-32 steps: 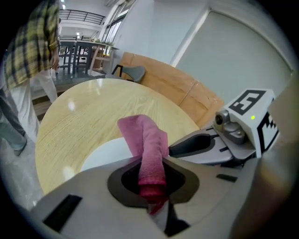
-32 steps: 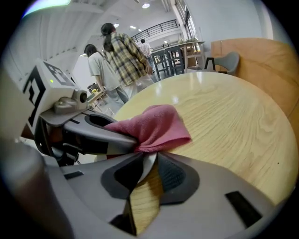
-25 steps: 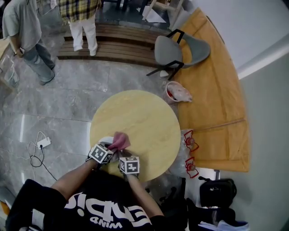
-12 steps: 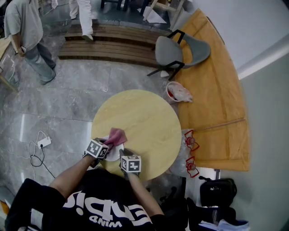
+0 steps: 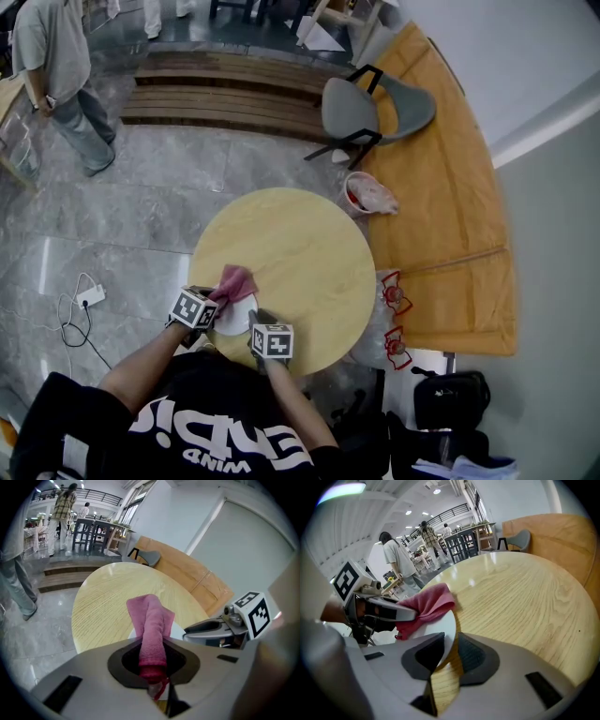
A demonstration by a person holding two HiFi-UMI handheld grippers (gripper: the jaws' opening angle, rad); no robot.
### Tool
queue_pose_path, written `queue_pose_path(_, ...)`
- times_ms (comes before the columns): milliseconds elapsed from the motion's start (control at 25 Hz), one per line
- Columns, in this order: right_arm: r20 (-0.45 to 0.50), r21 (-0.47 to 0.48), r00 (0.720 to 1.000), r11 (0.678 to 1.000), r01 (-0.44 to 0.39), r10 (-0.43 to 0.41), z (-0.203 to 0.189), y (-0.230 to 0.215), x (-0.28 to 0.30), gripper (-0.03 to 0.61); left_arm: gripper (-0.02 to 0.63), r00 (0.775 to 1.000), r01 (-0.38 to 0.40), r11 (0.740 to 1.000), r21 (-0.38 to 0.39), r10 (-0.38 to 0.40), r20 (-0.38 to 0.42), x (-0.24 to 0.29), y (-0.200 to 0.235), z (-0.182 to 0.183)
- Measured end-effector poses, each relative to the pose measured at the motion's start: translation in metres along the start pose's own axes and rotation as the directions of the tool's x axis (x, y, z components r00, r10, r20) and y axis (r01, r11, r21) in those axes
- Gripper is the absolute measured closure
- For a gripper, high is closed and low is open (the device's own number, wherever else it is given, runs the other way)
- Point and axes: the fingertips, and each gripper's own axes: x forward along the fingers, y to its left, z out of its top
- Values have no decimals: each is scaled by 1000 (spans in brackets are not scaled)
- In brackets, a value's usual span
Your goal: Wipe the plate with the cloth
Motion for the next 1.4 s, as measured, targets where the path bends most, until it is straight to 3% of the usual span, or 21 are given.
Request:
queue_pose_path(240, 6, 9, 1000, 1000, 1, -1, 0, 1, 1, 471, 563, 1000, 4, 1000, -9, -3, 24, -11, 8, 2)
queue_pose_path(560, 22, 15, 1000, 1000, 0, -1, 0, 0, -1, 471, 563, 998, 8, 995, -95, -3, 58, -23, 18, 3)
queue_pose_path(760, 34, 39, 999, 999, -1, 0, 1, -1, -1, 476, 562, 997, 19, 999, 43, -23, 74, -36, -1, 13)
queue_pose_path(920, 33, 44, 999, 999, 3, -4, 1, -2, -1, 476, 563, 994, 70, 993, 91, -77, 79, -41, -30, 20)
queue_pose_path(1160, 38, 57, 999, 998, 9, -11, 1, -1, -1, 476, 563, 988, 152, 971, 186, -155, 3, -25, -70, 9)
queue_pose_path(1400, 47, 79, 999, 997, 12, -16, -1, -2, -1, 476, 563, 982, 190, 975, 116, -188, -27, -4, -82, -7)
